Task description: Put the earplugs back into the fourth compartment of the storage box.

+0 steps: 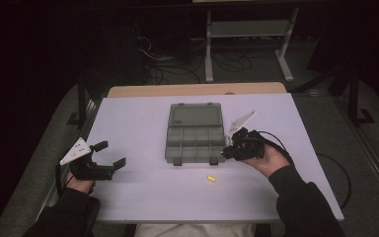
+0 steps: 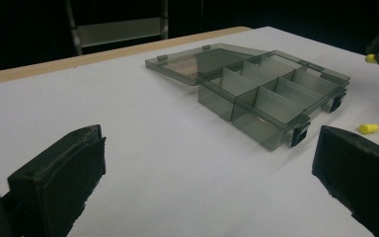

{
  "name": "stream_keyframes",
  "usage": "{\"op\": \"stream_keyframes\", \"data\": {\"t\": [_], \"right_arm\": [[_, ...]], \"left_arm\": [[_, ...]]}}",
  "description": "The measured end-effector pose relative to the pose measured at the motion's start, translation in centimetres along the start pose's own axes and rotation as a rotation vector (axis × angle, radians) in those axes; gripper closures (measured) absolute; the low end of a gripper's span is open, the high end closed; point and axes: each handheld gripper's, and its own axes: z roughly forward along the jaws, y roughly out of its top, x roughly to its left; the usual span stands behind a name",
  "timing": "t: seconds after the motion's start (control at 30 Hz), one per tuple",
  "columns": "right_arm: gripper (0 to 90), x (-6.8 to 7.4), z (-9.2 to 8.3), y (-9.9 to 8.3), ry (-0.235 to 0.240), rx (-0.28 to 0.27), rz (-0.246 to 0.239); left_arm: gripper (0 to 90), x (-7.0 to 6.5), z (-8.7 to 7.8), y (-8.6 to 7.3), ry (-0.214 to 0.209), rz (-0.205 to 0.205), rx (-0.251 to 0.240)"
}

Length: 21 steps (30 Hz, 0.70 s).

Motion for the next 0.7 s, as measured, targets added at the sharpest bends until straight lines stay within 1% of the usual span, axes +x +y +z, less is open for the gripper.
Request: {"op": "stream_keyframes", "data": {"t": [0.27, 0.33, 0.47, 0.6, 0.7], "right_arm": [[78.6, -0.9, -1.4, 1.8, -0.021, -0.006, -0.016], [78.6, -1.2, -1.5, 2.2, -0.024, -0.006, -0.012], [78.6, -1.8, -1.5, 2.9, -0.023, -0.003, -0.011], [78.6, -2.4, -1.1, 3.5, -0.026, 0.021, -0.007], [78.6, -2.9, -0.9, 3.9, -0.031, 0.028, -0.005]], "left_arm": [[0.0, 0.0, 0.0, 0.0, 0.0, 0.0, 0.0], [0.0, 0.0, 0.0, 0.0, -0.001, -0.001, 0.0], [0.0, 0.0, 0.0, 0.0, -0.001, -0.001, 0.001], [0.0, 0.0, 0.0, 0.0, -0.002, -0.001, 0.001], [0.0, 0.0, 0.0, 0.0, -0.002, -0.001, 0.001]]}}
